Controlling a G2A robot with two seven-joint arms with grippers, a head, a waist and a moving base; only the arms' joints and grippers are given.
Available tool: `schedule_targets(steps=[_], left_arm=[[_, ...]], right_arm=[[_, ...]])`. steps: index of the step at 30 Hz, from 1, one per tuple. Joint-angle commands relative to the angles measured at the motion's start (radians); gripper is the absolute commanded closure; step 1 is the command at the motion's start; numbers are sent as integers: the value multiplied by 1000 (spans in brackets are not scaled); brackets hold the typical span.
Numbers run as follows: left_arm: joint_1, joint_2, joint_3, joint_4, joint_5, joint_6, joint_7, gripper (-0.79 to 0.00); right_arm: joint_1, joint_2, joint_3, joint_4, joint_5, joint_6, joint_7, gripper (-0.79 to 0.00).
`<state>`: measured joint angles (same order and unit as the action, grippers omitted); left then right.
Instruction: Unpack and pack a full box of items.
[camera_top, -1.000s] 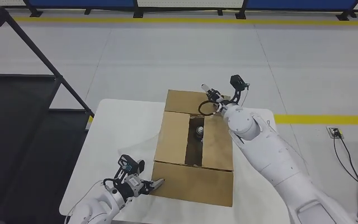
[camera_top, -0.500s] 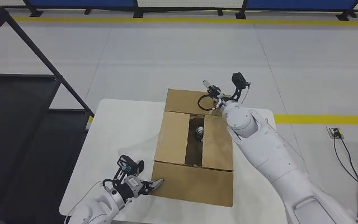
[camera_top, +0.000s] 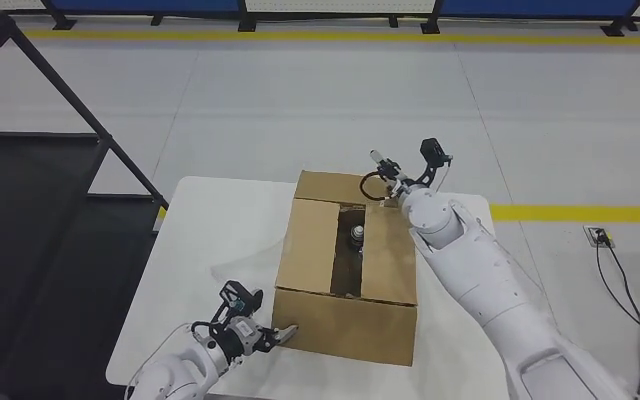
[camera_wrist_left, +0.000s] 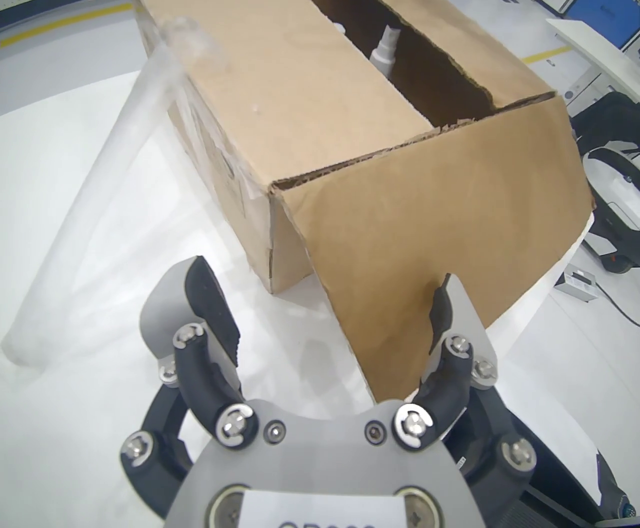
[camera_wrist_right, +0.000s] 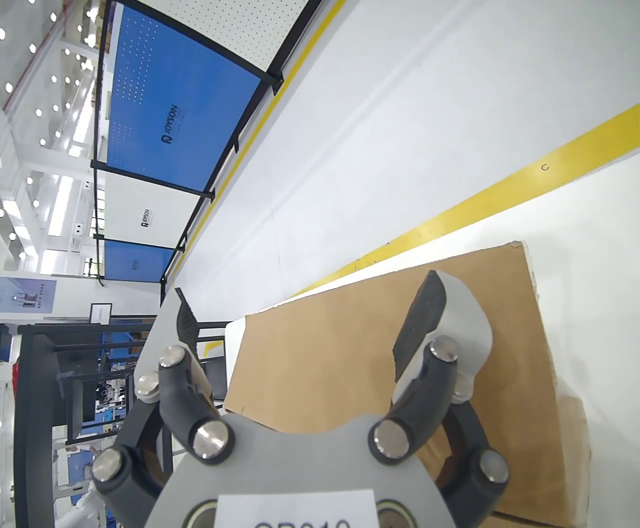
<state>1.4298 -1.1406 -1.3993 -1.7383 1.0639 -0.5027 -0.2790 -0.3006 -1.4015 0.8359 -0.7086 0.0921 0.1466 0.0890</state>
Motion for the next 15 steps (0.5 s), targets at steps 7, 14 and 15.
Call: schedule_targets(steps=[7, 14, 15], left_arm=[[13, -4, -92, -1, -136, 174, 85, -785], [-82, -22, -3, 65, -64, 368, 72, -785], [-110, -27, 20, 89, -45, 400, 69, -785]], right_arm=[[-72, 38, 97, -87, 45, -235, 213, -785], [-78, 40, 101, -96, 43, -235, 214, -785], [-78, 40, 101, -96, 43, -235, 214, -785]])
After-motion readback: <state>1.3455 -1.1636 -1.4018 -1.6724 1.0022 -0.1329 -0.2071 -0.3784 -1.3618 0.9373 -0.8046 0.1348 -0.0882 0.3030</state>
